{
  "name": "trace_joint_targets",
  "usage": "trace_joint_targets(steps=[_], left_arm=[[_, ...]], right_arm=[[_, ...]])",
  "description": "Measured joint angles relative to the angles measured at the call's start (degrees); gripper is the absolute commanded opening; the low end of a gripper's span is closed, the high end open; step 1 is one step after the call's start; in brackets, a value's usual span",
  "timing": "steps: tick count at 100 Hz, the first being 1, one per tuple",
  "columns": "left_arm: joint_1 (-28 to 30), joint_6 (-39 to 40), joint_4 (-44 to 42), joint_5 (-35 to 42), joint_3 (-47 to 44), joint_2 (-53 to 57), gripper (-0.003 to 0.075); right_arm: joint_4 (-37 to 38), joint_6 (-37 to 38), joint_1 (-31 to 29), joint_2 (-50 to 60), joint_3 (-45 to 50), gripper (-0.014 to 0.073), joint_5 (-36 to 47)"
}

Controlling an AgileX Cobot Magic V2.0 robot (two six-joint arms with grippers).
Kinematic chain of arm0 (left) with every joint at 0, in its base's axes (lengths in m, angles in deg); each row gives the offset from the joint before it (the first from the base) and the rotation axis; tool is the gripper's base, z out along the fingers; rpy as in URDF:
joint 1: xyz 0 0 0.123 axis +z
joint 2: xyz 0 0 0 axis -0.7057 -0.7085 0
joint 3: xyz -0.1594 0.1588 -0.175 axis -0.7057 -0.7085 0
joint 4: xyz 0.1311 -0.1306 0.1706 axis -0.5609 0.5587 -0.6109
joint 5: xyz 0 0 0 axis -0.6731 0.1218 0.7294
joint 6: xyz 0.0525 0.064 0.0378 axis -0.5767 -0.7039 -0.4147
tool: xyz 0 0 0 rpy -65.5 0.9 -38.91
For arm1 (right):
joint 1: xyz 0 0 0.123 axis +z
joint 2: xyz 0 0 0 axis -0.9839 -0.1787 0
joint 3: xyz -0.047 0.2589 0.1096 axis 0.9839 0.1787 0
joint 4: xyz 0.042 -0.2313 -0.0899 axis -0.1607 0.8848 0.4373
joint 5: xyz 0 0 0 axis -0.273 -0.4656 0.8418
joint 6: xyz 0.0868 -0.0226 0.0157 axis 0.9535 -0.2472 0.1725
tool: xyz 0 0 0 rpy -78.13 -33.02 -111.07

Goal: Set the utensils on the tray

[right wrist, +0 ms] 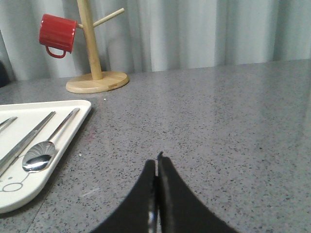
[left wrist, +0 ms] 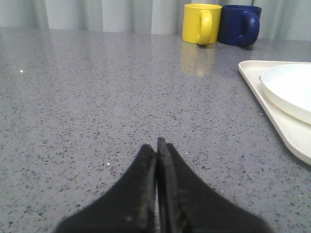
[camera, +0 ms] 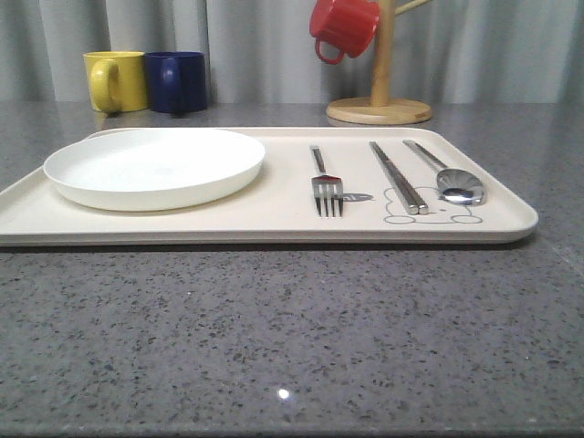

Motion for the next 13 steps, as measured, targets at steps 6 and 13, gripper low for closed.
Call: trace_joint_targets(steps=[6, 13], left_arm=[[0.0, 0.0, 0.0, 0.0, 0.0, 0.0, -0.0019], [0.0, 0.0, 0.0, 0.0, 0.0, 0.0, -0.0019]], right_arm=[[0.0, 0.0, 0.0, 0.0, 0.0, -0.0080, 0.0], [0.0, 0.0, 0.0, 0.0, 0.0, -0.0080, 0.0]])
